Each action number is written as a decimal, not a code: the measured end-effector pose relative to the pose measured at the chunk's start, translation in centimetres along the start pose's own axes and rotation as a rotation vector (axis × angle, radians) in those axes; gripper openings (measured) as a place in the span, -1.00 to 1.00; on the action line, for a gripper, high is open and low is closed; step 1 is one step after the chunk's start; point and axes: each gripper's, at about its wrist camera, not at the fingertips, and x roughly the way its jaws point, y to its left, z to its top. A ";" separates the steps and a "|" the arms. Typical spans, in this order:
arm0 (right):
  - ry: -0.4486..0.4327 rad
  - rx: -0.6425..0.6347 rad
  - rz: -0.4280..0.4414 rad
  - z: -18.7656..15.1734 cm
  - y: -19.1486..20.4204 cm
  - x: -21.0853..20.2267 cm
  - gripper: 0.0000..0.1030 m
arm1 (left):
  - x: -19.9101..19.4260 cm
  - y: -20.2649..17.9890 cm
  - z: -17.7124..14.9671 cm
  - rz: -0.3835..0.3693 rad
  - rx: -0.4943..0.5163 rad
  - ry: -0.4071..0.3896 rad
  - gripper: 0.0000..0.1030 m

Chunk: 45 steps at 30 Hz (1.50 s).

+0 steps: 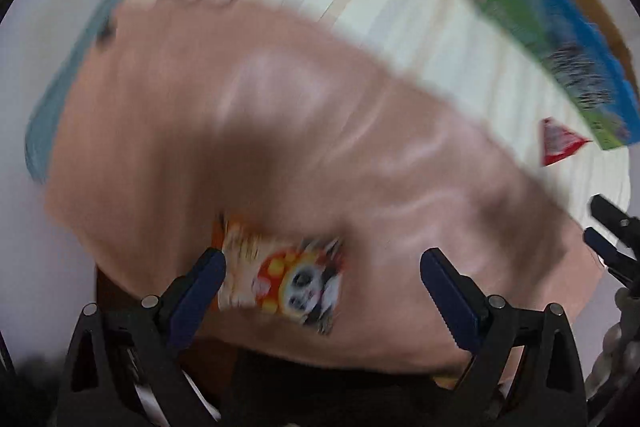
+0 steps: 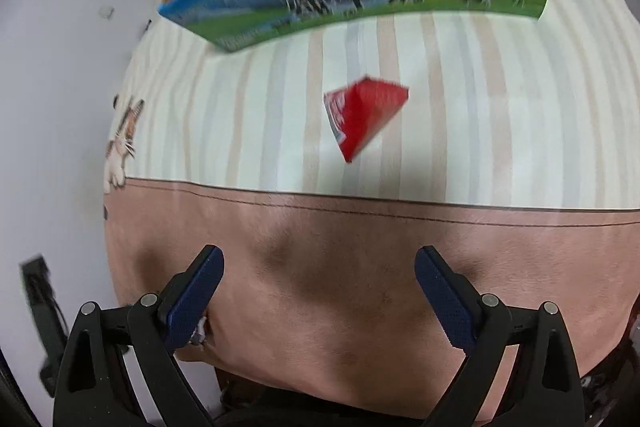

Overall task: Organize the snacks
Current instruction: 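Lift both tools from the box and move toward the last snacks, then grasp the orange panda bag with the left tool while the right grasps the red triangular packet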

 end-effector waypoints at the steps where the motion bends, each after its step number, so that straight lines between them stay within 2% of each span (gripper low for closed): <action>1: 0.012 -0.004 -0.007 0.1 0.0 0.6 0.91 | 1.3 0.9 -0.5 -0.015 -0.035 0.040 0.94; 6: 0.053 -0.011 -0.032 -0.3 -0.5 2.4 0.91 | 5.9 3.6 -1.8 -0.078 -0.172 0.144 0.94; 7: 0.056 -0.009 -0.035 -0.2 -0.5 2.6 0.91 | 6.1 3.8 -1.9 -0.085 -0.184 0.131 0.93; 11: 0.038 0.015 -0.044 0.5 -1.0 2.6 0.91 | 6.5 3.6 -1.6 -0.081 -0.198 0.096 0.68; 16: -0.038 0.063 -0.052 3.4 -2.0 1.8 0.91 | 6.0 0.5 -0.6 -0.112 -0.145 0.067 0.64; 18: -0.064 0.073 -0.049 4.8 -2.1 1.9 0.91 | 6.0 -2.4 0.4 -0.118 -0.075 0.048 0.64; 21: -0.066 0.085 -0.046 7.0 -2.0 2.9 0.90 | 6.5 -5.7 1.5 -0.084 0.004 0.035 0.65; 24: -0.036 0.100 -0.045 8.8 -1.9 5.0 0.72 | 5.9 -7.9 2.4 -0.074 0.060 0.016 0.65; 26: -0.016 0.118 -0.065 9.4 -2.1 6.3 0.36 | 4.7 -8.3 2.6 -0.095 0.064 0.011 0.64; 28: -0.038 0.104 -0.071 9.5 -2.0 6.2 0.09 | 3.1 -8.0 2.6 -0.107 0.052 -0.008 0.65; 32: -0.044 0.082 -0.022 8.4 -2.6 5.1 0.07 | -0.5 -5.1 1.4 -0.131 -0.034 -0.042 0.65; 35: -0.028 0.026 -0.002 5.9 -2.8 4.3 0.07 | -1.7 -2.5 -0.6 -0.132 -0.137 -0.019 0.65; 38: -0.005 -0.018 0.009 2.7 -3.1 4.1 0.07 | 0.0 -0.6 -2.2 -0.146 -0.250 0.073 0.65; 41: 0.002 -0.036 0.006 0.7 -3.3 4.1 0.07 | 2.3 1.4 -1.5 -0.219 -0.373 0.153 0.65; 42: 0.002 -0.041 0.003 0.1 -3.5 4.0 0.07 | 3.1 1.7 -1.5 -0.240 -0.406 0.169 0.65; 45: -0.007 -0.049 -0.008 -1.0 -4.2 3.5 0.07 | 4.6 1.2 -0.2 -0.225 -0.425 0.172 0.65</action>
